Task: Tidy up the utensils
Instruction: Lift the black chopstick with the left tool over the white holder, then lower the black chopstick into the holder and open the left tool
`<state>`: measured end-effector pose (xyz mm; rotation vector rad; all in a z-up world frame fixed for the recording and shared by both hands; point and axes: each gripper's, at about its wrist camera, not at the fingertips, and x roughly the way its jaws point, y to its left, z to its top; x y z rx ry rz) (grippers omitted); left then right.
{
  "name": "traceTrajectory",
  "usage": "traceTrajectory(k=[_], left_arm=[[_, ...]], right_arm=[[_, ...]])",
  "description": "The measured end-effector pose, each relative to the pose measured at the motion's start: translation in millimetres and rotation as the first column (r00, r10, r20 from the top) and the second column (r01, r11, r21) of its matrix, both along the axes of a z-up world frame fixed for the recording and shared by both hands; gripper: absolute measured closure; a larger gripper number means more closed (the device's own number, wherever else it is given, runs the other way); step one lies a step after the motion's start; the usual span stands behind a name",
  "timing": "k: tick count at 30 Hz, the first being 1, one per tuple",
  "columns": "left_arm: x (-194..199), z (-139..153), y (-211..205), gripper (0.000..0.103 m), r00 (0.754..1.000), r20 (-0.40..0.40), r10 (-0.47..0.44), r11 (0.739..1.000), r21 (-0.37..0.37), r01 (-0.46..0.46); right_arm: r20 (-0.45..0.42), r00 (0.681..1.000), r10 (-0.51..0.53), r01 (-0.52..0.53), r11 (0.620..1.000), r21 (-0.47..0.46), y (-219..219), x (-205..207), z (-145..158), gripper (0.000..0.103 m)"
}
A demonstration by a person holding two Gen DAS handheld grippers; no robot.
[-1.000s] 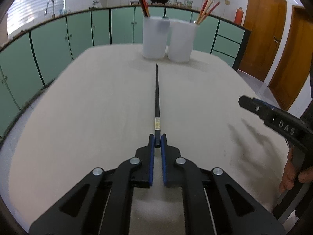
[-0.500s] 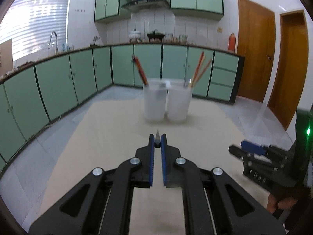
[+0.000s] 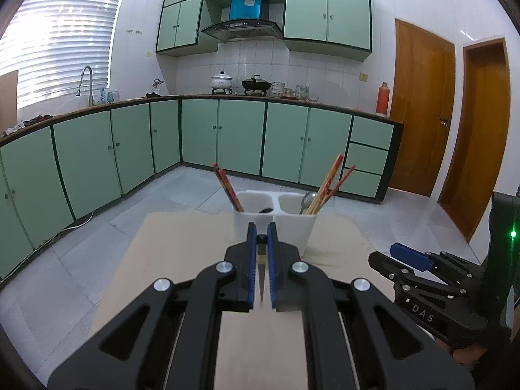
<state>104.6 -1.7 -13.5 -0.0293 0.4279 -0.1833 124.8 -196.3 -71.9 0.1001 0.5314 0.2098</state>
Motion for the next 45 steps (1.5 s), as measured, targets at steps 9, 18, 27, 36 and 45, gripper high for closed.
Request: traceTrajectory(k=[9,18,27,36,45], left_arm=[[13.1,24.2,7.2,0.098,0.999,0.027,-0.023,0.999,-0.036,0.024],[23.0,37.3,9.1,0.098,0.998,0.031,-0.06,0.995,-0.076,0.062],[40.3,87.9,4.9,0.098,0.986,0.156,-0.053,0.995,-0.077,0.065],[77.0,142.2,-1.4,0.098,0.958,0.286,-0.012,0.994,-0.099,0.042],[136.3,108.6,-9.8,0.098,0.971,0.239,0.011,0.995,-0.094,0.012]], right_arm=[[0.01,0.999,0.036,-0.036,0.999,0.009,7.3,25.2,13.4,0.064],[0.012,0.999,0.04,-0.04,0.999,0.012,6.7,37.9,15.1,0.064],[0.038,0.998,0.044,-0.044,0.999,-0.007,4.6,49.2,29.5,0.064],[0.078,0.995,0.065,-0.063,0.998,-0.031,7.3,71.2,50.7,0.063],[0.032,0.998,0.049,-0.048,0.998,-0.027,11.5,94.3,32.1,0.063]])
